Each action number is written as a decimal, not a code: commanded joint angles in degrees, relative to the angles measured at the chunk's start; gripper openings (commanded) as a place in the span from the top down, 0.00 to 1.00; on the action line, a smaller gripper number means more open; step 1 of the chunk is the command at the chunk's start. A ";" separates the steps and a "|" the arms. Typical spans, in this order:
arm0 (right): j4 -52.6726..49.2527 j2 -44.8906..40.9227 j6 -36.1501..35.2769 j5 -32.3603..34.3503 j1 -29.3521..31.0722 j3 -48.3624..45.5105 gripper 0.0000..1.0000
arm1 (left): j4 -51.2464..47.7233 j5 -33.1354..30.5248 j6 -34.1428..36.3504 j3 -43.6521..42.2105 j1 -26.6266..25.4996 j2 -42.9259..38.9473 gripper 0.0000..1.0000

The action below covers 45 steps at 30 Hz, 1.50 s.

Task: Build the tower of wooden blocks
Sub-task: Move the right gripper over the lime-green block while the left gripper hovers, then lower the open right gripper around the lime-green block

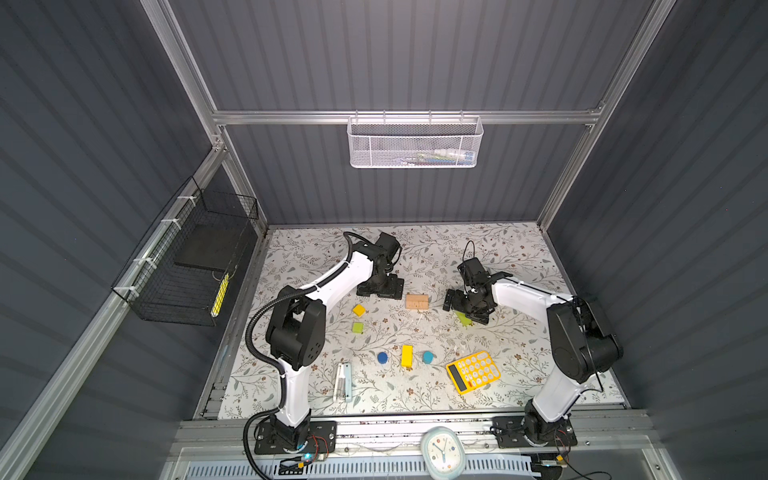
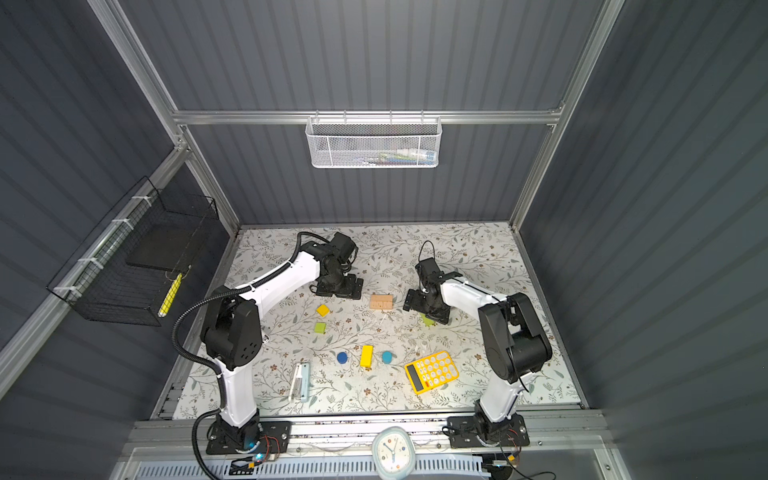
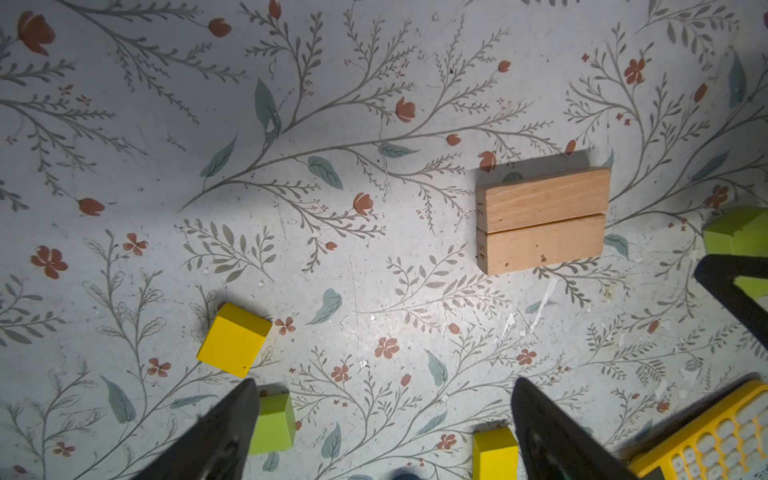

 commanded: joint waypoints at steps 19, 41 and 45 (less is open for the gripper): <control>1.79 1.62 3.60 -5.25 5.79 0.08 0.03 | 1.74 1.65 -0.95 -3.92 0.47 -1.67 0.05; -4.93 -1.84 -1.37 -2.55 7.64 6.67 0.03 | 3.06 0.78 -1.50 -7.17 1.00 -4.99 0.05; -9.85 -3.13 -9.32 1.48 7.34 10.15 0.02 | 3.32 0.39 -1.50 -7.76 1.00 -5.84 0.05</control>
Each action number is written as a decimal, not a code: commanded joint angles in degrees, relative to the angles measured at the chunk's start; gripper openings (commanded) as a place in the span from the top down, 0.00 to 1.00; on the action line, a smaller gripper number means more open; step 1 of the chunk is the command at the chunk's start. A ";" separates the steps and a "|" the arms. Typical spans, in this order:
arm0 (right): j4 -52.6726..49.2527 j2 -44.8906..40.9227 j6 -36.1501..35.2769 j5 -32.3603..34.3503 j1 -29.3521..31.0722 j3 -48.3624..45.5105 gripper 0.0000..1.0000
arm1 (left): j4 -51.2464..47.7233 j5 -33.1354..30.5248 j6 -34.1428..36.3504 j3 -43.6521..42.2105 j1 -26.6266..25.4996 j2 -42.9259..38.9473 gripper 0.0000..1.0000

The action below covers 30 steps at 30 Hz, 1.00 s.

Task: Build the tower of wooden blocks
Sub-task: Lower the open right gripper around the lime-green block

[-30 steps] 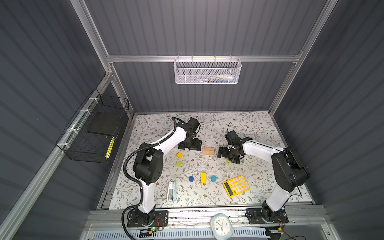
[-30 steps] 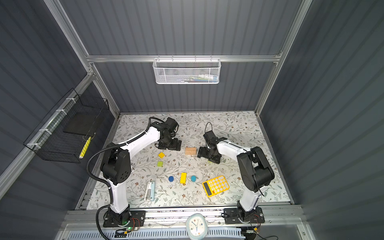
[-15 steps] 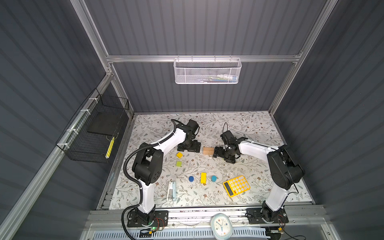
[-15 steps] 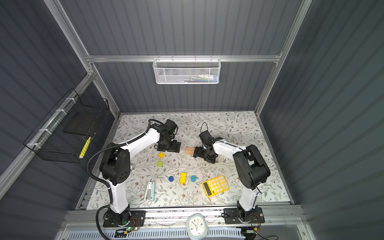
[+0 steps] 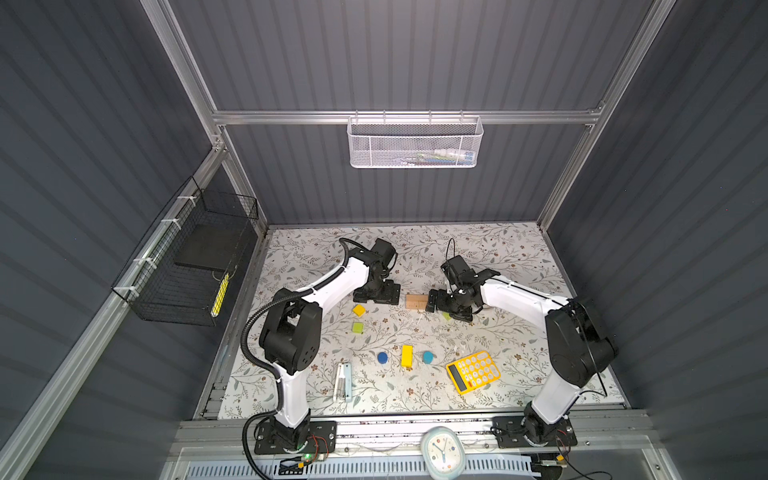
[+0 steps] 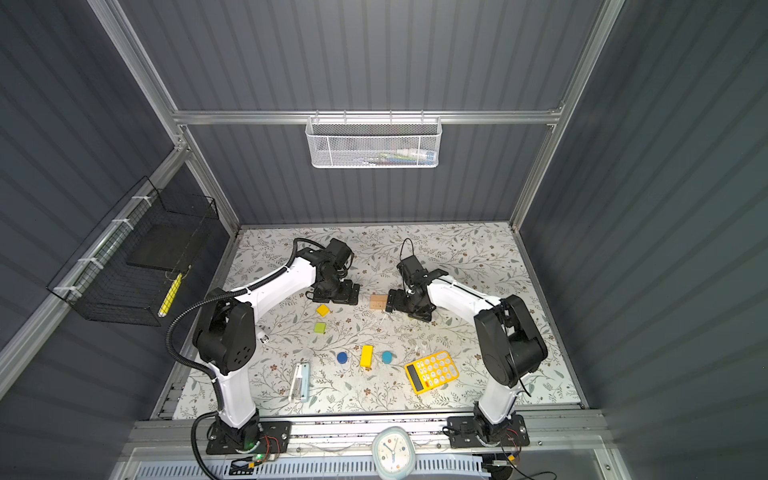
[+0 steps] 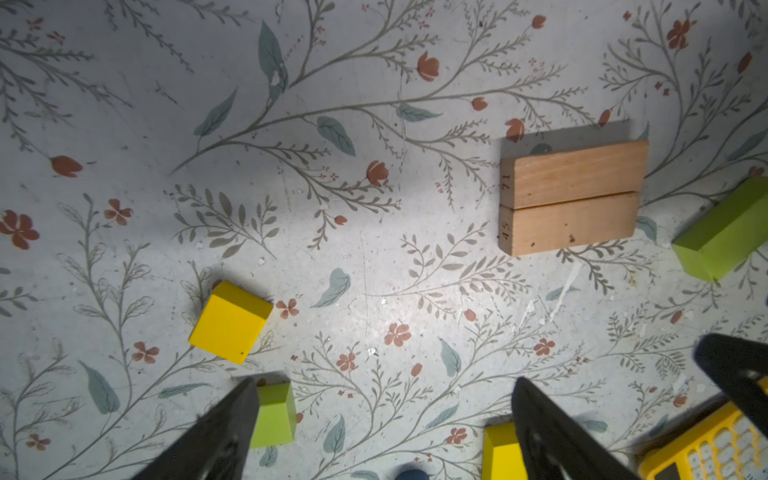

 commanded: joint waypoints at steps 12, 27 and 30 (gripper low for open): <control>-8.87 4.30 -26.40 4.32 -1.26 8.86 0.08 | 1.39 -2.58 -1.37 -3.42 0.63 -7.09 0.04; -5.83 9.69 -32.30 4.33 -3.25 8.72 0.07 | 1.21 -4.09 -2.19 -4.23 0.92 -7.82 0.04; -5.65 10.96 -33.20 4.02 -3.66 9.46 0.07 | 0.91 -4.01 -2.27 -3.98 1.00 -7.46 0.04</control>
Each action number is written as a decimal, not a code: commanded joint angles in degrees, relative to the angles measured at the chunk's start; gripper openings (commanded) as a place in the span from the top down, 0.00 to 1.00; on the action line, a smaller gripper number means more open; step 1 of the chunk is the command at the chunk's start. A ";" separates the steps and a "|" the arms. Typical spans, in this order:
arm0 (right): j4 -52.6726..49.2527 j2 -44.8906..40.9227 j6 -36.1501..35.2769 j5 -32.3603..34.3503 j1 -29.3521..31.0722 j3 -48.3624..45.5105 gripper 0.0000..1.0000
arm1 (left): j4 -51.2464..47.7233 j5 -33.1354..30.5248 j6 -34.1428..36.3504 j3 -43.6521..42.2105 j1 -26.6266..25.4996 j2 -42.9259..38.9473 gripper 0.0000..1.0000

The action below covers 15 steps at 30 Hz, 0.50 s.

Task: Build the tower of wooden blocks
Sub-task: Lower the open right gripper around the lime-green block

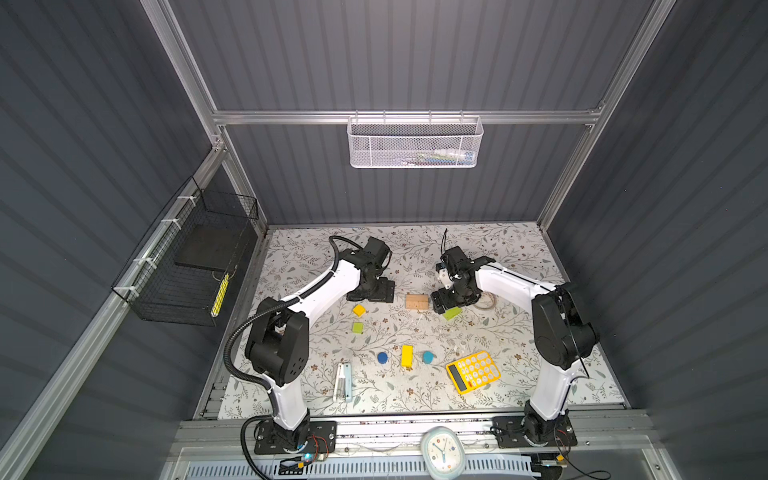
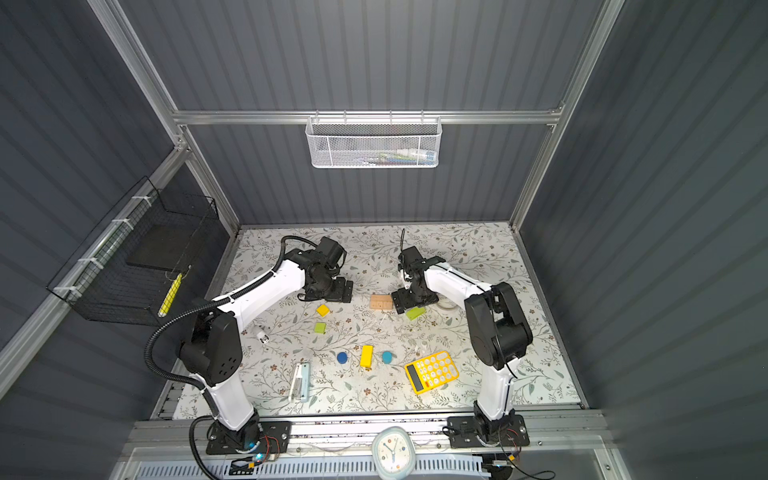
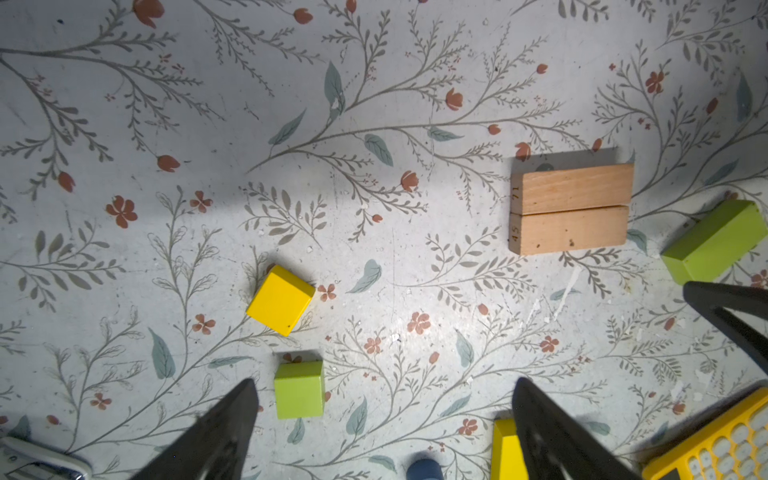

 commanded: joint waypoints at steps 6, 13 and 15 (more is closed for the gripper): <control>0.35 2.74 -2.60 0.59 -0.71 1.82 0.07 | -0.36 -0.86 -0.92 -0.49 0.50 -1.46 0.04; 0.43 4.21 -2.36 1.37 -0.77 1.44 0.07 | -0.37 -0.69 -1.01 -0.58 0.61 -1.00 0.04; 0.41 4.39 -2.01 1.28 -0.77 1.21 0.07 | -0.36 -0.77 -1.01 -0.62 0.57 -1.11 0.04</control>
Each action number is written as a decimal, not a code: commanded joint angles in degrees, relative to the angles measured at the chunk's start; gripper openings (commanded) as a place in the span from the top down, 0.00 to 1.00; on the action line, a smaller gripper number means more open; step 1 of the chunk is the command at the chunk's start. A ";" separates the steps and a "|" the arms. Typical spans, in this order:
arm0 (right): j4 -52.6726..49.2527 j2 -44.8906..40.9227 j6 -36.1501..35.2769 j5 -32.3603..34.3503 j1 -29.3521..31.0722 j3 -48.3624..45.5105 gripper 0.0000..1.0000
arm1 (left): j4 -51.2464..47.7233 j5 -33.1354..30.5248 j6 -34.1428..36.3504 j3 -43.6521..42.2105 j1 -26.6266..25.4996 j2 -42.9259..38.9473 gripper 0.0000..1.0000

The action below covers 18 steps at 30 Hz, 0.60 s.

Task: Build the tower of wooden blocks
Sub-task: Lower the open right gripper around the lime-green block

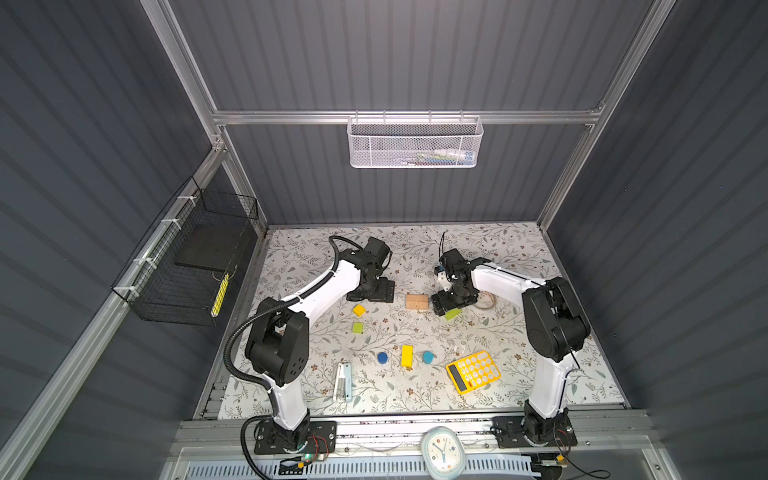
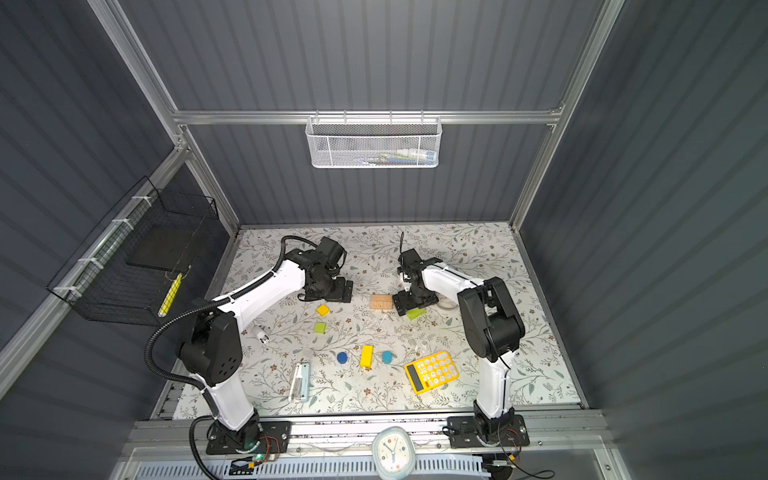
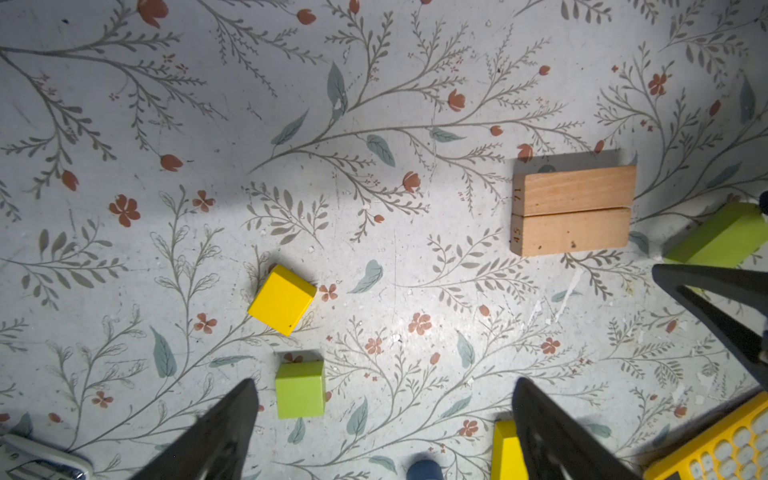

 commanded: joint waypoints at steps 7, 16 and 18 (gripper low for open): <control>-0.59 -0.23 1.79 -0.22 -0.25 -0.79 0.10 | -0.11 -0.53 -0.88 -1.01 0.57 -1.20 0.04; -0.24 -2.03 4.80 -0.97 0.64 -4.33 0.16 | 0.59 -0.01 -0.96 -1.80 0.67 -1.49 0.04; -0.20 -2.47 5.39 -0.62 1.04 -4.75 0.17 | 0.74 0.17 -0.99 -2.02 0.66 -1.64 0.04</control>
